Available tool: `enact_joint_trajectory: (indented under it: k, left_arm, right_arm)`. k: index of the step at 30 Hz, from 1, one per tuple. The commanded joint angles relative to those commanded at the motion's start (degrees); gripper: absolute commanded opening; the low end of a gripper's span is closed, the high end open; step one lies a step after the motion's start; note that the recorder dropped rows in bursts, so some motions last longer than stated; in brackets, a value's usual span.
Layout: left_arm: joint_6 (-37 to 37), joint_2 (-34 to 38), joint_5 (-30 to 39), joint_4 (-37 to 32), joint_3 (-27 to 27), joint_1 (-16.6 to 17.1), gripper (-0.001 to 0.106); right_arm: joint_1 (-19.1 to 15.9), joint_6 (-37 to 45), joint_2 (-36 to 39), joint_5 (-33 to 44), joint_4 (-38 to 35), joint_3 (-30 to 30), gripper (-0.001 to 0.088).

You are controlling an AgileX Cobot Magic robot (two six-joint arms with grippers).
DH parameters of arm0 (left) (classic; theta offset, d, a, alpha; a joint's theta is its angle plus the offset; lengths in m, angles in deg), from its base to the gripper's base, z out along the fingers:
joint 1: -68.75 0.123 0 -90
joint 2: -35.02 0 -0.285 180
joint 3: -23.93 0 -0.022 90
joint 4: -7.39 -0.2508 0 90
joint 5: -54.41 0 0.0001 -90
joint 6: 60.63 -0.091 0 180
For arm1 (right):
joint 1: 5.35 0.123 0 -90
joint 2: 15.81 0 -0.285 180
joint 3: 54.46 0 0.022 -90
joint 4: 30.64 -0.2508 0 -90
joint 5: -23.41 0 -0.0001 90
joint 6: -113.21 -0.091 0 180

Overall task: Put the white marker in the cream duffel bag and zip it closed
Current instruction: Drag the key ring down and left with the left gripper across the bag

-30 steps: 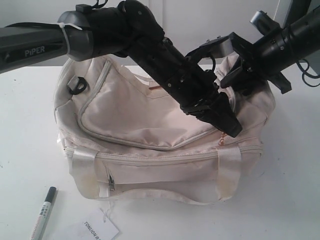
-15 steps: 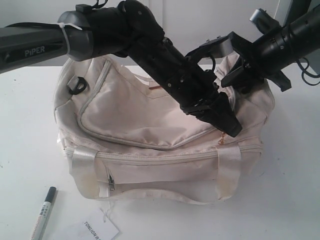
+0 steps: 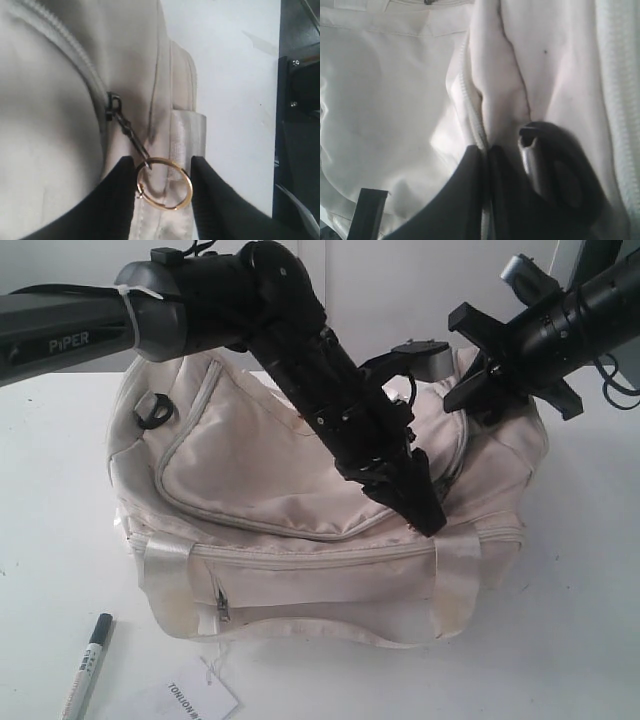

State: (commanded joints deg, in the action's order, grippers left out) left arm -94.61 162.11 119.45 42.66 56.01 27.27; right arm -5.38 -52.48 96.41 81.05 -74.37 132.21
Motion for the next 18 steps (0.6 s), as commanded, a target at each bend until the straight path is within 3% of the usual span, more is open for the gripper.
enact_joint_trajectory:
  k: [18]
  left_arm:
    - [5.12, -0.41, 3.35, -7.0, 0.0, 0.0, 0.0]
  right_arm:
    - [0.0, 0.96, 0.0, -0.28, 0.66, 0.0, 0.0]
